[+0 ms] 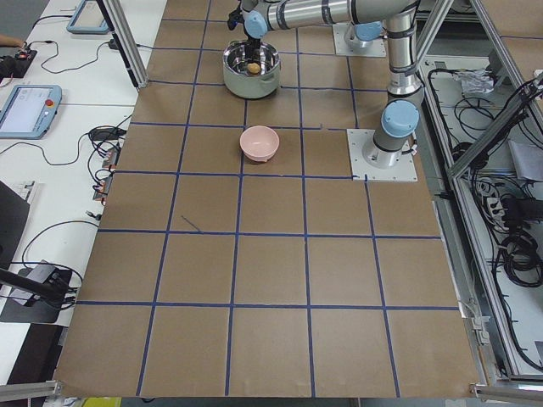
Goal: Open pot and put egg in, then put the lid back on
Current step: 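Lower the egg into the pot and open the left gripper, then carry the lid back onto the pot with the right gripper while the left withdraws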
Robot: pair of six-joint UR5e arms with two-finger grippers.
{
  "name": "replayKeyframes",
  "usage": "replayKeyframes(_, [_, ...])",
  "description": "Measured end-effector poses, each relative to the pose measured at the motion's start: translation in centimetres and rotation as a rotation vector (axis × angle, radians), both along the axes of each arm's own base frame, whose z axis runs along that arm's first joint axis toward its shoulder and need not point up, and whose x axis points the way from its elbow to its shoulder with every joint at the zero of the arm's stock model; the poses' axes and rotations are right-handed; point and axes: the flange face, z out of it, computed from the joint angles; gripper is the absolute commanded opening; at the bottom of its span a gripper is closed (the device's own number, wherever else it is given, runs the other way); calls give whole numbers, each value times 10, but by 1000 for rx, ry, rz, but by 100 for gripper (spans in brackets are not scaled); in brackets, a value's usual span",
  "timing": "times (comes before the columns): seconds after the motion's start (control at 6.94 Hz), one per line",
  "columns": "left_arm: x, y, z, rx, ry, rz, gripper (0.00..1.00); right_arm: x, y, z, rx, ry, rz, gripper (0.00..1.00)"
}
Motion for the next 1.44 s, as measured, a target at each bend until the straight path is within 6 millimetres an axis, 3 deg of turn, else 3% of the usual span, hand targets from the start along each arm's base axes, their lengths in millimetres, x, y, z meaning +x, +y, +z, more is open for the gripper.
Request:
replayKeyframes(0.29, [71, 27, 100, 0, -3, 67, 100, 13, 2, 8, -21, -26, -67, 24])
replayKeyframes(0.58, [153, 26, 148, -34, -42, 159, 100, 55, 3, 11, -67, -68, -93, 24])
replayKeyframes(0.86, [200, 38, 174, -23, -60, 201, 100, 123, -7, -7, -115, -88, -112, 24])
replayKeyframes(1.15, [219, 32, 182, -33, -7, 248, 100, 200, -14, -46, -148, -116, -154, 24])
replayKeyframes(1.3, [224, 30, 184, -36, 10, 257, 100, 226, -11, -54, -167, -132, -161, 24])
replayKeyframes(1.44, [226, 30, 183, -38, 15, 261, 100, 238, -11, -60, -177, -140, -161, 24])
